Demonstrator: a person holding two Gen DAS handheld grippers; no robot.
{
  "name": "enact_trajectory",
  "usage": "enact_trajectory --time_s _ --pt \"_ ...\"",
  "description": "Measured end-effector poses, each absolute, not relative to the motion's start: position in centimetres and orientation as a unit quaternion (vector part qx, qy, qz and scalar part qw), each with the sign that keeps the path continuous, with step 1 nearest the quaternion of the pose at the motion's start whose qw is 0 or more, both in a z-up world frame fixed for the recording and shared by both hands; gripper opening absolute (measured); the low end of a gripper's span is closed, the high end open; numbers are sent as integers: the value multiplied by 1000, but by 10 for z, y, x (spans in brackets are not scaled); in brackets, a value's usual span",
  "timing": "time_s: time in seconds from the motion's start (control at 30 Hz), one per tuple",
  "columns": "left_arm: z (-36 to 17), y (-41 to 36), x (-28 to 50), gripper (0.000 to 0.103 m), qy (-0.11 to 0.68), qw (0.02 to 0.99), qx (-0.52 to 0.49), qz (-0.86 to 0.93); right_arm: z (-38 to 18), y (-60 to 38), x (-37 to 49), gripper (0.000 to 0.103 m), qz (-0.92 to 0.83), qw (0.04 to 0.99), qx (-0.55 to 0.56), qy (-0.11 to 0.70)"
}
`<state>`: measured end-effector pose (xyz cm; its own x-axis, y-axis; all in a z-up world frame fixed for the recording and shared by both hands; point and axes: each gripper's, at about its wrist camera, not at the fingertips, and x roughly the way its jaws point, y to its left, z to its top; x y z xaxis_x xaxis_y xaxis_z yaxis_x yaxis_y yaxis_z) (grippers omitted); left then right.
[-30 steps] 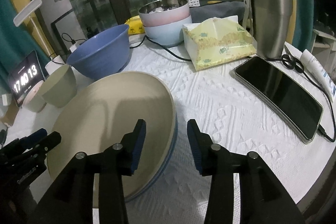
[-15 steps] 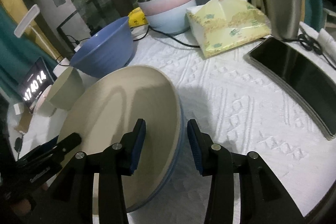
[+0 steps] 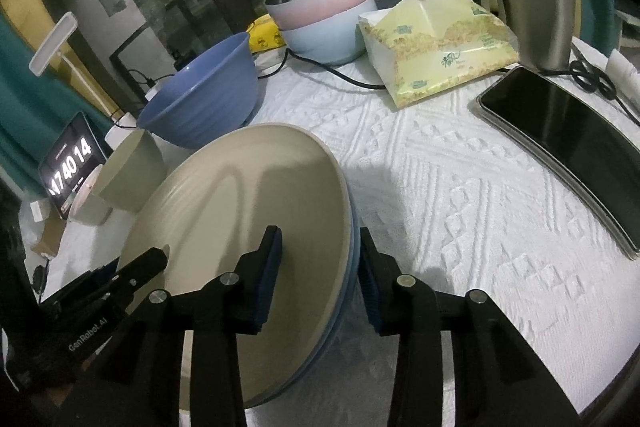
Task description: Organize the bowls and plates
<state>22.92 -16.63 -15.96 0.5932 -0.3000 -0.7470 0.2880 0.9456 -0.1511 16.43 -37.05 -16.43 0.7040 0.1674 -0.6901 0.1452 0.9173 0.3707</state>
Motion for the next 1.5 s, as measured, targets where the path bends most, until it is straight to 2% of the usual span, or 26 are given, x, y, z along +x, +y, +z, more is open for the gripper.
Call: enact_trajectory --time_s 0.53,1.17,1.5 --pt "-156 -102 201 38 419 898 -38 -130 -148 -304 158 38 36 907 158 389" --pt "-149 56 177 38 402 910 -103 -16 -131 -146 195 38 136 898 92 407" --pt "-151 112 171 38 400 909 -116 28 -130 -86 209 39 181 888 75 417"
